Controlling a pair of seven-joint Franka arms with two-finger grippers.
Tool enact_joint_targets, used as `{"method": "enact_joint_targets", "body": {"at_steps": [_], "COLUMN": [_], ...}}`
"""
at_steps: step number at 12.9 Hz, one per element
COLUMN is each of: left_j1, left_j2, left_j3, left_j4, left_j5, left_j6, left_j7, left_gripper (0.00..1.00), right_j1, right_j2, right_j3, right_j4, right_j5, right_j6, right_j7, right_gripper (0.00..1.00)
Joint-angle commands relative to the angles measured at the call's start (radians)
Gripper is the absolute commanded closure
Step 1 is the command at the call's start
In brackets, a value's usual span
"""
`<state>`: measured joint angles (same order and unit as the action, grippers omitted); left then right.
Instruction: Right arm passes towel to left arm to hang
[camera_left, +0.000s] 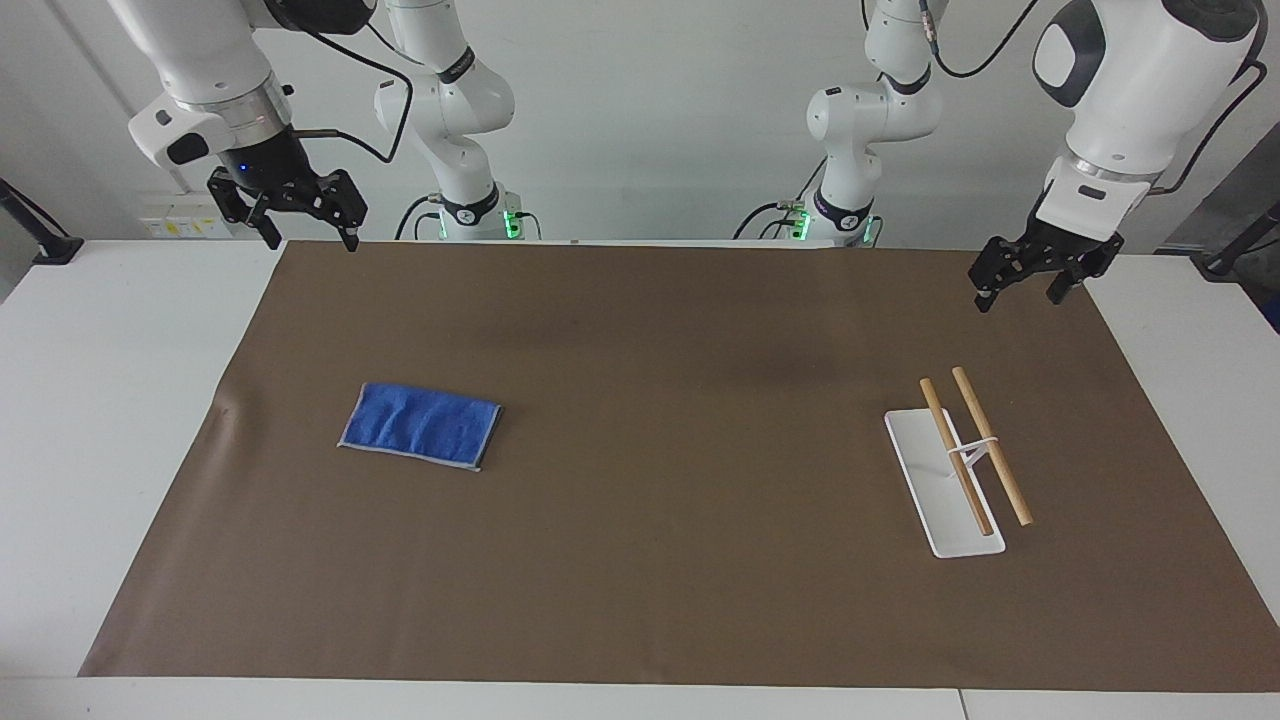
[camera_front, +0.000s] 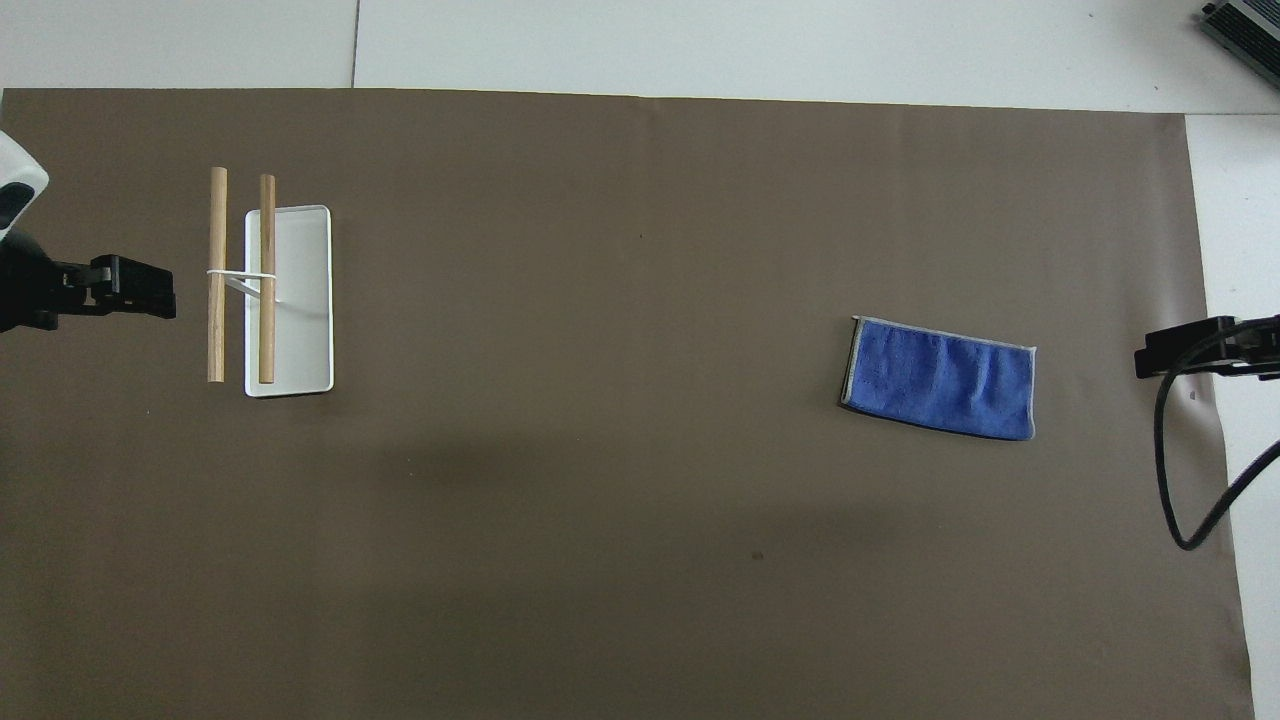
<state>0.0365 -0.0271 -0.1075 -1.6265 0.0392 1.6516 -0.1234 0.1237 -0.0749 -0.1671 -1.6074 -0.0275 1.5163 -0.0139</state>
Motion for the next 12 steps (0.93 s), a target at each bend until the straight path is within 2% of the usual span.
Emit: {"method": "enact_joint_targets", "body": {"at_steps": [1, 6, 12], "left_j1": [0.002, 0.002, -0.001], "left_j2": [-0.005, -0.01, -0.017], "left_j3": [0.003, -0.003, -0.004], "left_j4": [0.039, 0.031, 0.022], "left_j5": [-0.043, -0.036, -0.036], "left_j6": [-0.135, -0.047, -0.046], "left_j7": [0.014, 0.018, 0.019], "left_gripper": [0.0, 0.0, 0.0], "right_j1": [-0.01, -0.012, -0.016], "right_j2": [-0.031, -0.031, -0.032], "right_j3": [0.003, 0.001, 0.0], "right_j4": [-0.039, -0.04, -0.04], "right_j5": [0.001, 0.0, -0.014], "right_j6": [0.015, 0.012, 0.019], "right_j7": [-0.023, -0.001, -0.003], "right_gripper": [0.0, 0.0, 0.0]}}
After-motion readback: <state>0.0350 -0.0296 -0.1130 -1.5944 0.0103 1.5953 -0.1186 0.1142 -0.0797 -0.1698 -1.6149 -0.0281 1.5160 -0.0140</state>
